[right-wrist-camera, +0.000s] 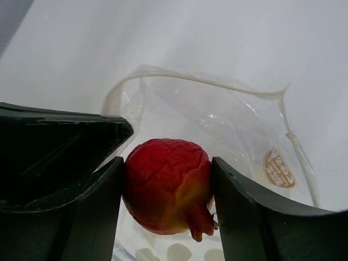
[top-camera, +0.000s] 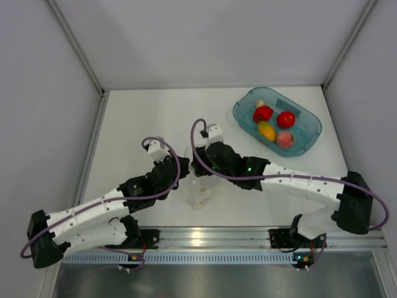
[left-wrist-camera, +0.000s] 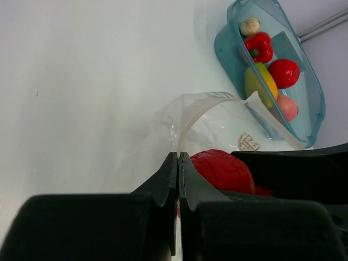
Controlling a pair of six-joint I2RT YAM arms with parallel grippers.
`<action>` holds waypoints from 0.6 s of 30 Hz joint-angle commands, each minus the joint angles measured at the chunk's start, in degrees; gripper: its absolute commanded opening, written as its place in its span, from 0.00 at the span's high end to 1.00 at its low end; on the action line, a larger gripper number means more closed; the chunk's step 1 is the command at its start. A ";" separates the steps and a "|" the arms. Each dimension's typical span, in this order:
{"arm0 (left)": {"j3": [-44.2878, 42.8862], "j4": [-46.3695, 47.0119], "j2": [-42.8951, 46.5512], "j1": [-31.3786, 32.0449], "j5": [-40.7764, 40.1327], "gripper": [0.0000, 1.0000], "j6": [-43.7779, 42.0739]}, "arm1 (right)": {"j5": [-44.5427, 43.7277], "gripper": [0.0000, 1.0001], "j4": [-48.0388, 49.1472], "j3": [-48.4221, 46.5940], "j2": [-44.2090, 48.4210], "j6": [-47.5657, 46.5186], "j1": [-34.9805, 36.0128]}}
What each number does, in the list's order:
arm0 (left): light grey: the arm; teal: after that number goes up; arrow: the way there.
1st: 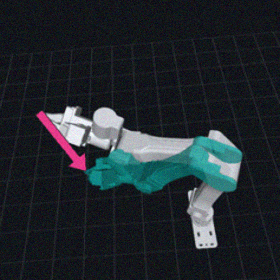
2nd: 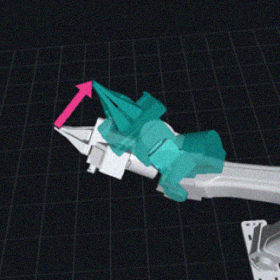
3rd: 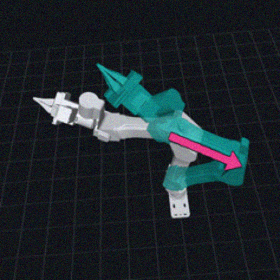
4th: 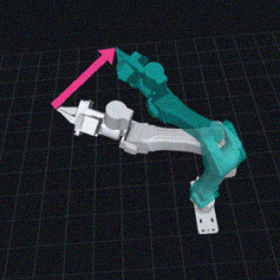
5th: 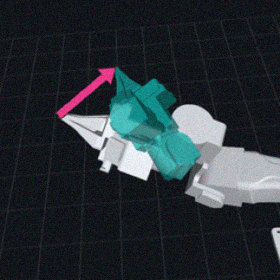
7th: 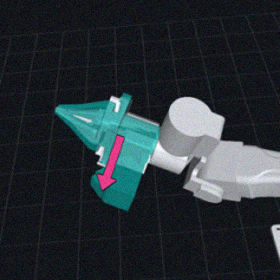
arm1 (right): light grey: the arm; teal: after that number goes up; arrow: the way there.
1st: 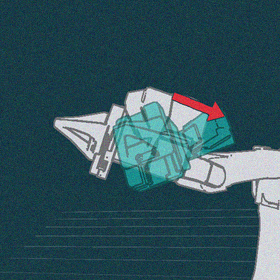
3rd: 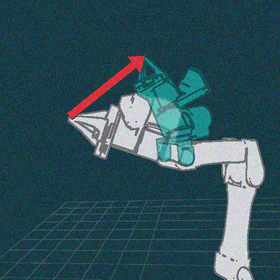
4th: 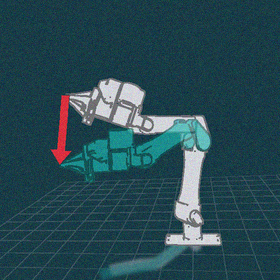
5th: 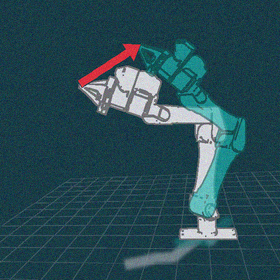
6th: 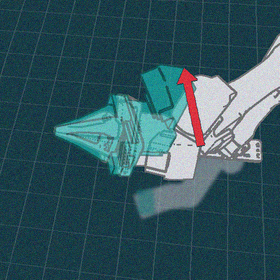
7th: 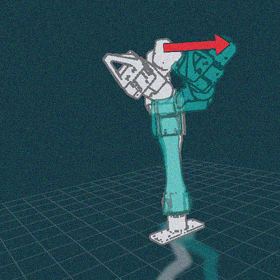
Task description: Open the zip-top bag and remove the fake food
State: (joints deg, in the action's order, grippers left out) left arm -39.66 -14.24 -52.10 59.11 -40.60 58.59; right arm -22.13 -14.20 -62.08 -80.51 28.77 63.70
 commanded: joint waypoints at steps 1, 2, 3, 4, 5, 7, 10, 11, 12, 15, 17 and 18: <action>-0.77 0.09 -0.72 -0.05 -0.88 1.00 -0.40 | 4.27 0.76 4.09 -3.83 4.22 -2.23 -0.33; -0.77 0.09 -0.81 -0.05 -0.89 1.00 -0.40 | 4.46 0.76 4.35 -3.92 5.53 -2.32 -0.51; -0.86 0.09 -1.16 -0.05 -0.80 1.00 -0.23 | 4.38 0.76 4.44 -3.92 6.24 -2.58 -0.42; -0.86 0.18 -1.25 -0.14 -0.80 1.00 -0.23 | 4.46 0.76 5.22 -3.92 6.76 -2.93 -0.59; -0.95 0.18 -1.25 -0.14 -0.80 1.00 -0.32 | 4.55 0.76 5.67 -3.83 8.07 -3.02 -0.60; -0.95 0.18 -1.60 -0.05 -0.62 1.00 -0.14 | 5.07 0.77 7.94 -3.40 9.40 -3.37 -0.95; -1.03 0.09 -1.61 -0.14 -0.36 1.00 0.12 | 4.47 0.78 12.85 -1.29 11.69 -3.29 -1.48; -1.03 0.18 -1.52 -0.05 -0.27 1.00 0.21 | 4.03 0.79 13.66 -0.24 12.39 -3.03 -1.82; -1.12 0.18 -1.52 -0.05 -0.18 1.00 0.30 | 3.76 0.79 15.23 0.21 12.48 -2.85 -1.91; -1.38 0.26 -1.34 -0.14 0.17 1.00 0.65 | 4.11 0.80 20.59 2.22 12.22 -1.19 -1.91; -1.56 0.35 -1.60 -0.05 0.43 1.00 0.65 | 7.70 0.80 26.11 4.50 11.96 1.70 -2.61; -1.74 0.35 -1.78 -0.05 0.35 1.00 0.56 | 9.37 0.82 27.72 5.13 11.96 2.51 -2.79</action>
State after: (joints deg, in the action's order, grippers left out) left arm -39.68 -14.26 -53.67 59.11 -40.29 58.78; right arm -16.99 2.66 -59.37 -68.73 27.92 62.11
